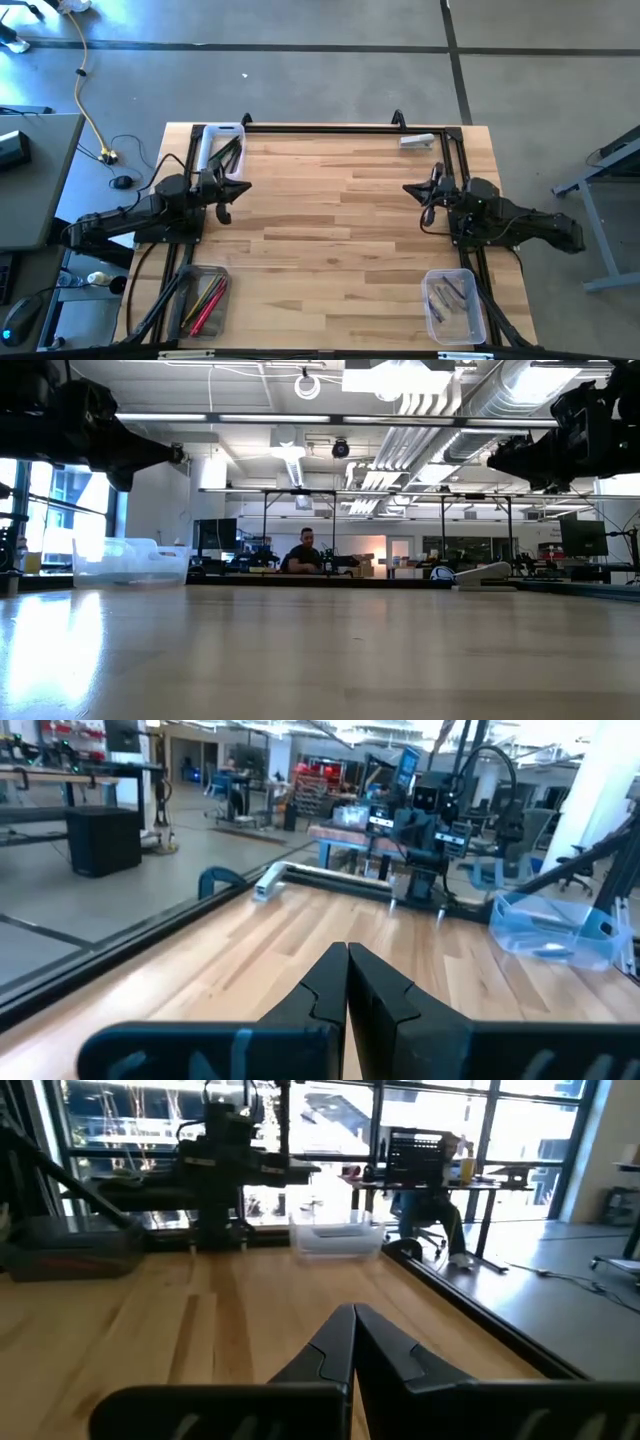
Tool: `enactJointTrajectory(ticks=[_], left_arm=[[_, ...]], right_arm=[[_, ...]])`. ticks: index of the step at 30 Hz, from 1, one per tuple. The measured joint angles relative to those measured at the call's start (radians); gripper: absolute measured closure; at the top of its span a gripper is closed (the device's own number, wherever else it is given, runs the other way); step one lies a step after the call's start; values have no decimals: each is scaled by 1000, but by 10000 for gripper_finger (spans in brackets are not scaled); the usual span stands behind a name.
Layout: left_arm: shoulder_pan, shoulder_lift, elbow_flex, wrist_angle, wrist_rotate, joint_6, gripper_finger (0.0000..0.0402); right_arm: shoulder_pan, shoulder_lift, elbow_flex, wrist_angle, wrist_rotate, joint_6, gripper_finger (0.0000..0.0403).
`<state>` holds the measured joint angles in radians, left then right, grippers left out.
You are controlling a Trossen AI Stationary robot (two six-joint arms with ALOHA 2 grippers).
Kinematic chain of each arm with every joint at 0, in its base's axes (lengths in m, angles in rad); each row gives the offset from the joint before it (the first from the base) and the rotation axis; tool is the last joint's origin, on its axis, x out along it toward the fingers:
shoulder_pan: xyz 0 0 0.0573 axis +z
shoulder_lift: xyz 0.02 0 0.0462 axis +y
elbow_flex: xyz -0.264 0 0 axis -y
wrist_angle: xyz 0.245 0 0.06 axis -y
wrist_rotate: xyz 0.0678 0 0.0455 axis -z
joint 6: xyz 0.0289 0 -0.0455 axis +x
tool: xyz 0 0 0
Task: Sort crayons/erasers/pens/pencils in bins
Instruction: Return to Home Position
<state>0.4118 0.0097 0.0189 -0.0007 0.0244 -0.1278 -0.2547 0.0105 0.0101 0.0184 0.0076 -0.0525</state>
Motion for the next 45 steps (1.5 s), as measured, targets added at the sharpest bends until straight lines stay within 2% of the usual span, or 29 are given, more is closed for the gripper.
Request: enactJointTrajectory(ticks=[6,21,28,32,45], left_arm=[[0,-3,0,4,2,-23,401],[0,-4,0,8,-124,4,401],[1,-4,-1,30,-258,28,402],[0,-4,-1,30,-252,85,400],[0,-4,-1,29,-248,79,398]], right_arm=[[-34,-5,0,-2,-8,-22,403],[-55,8,0,0,15,-80,403],[-55,8,0,0,15,-81,403],[-55,8,0,0,15,-79,403],[-55,8,0,0,15,-80,402]])
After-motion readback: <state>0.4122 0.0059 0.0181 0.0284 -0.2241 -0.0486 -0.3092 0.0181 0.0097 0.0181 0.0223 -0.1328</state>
